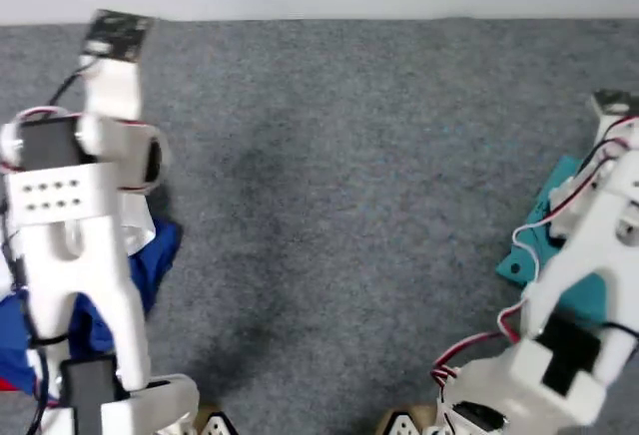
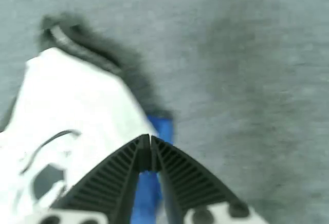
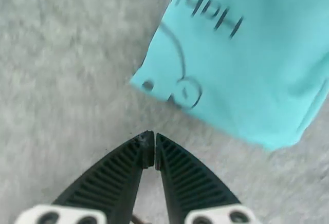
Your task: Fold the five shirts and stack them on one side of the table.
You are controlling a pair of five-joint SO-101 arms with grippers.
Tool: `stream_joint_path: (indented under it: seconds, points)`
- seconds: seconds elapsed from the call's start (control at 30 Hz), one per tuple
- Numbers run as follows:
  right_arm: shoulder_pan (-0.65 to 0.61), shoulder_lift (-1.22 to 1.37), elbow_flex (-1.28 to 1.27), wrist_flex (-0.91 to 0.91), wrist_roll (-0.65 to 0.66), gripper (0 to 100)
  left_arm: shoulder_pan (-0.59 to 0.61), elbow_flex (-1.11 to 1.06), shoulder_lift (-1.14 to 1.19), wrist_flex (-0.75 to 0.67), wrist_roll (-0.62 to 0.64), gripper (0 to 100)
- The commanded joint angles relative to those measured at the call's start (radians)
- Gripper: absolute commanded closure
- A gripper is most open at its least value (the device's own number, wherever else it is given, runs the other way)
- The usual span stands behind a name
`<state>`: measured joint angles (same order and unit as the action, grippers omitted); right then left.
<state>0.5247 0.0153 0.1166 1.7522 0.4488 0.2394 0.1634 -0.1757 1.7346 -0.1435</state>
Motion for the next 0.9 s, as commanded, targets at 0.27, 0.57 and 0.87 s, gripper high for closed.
stream_joint_path:
  seconds: [0.27,0.57,0.87]
  points:
    - [-0.012,-0.240,-0.250,0.041,-0.005,98.9,0.333,0.002,0.104,0.015,-0.382,84]
    - [-0.008,-0.252,-0.252,0.044,-0.008,98.9,0.334,0.010,0.443,-0.101,-0.396,88]
    - [-0.007,-0.254,-0.252,0.044,-0.009,98.9,0.195,0.076,0.316,-0.075,-0.384,100]
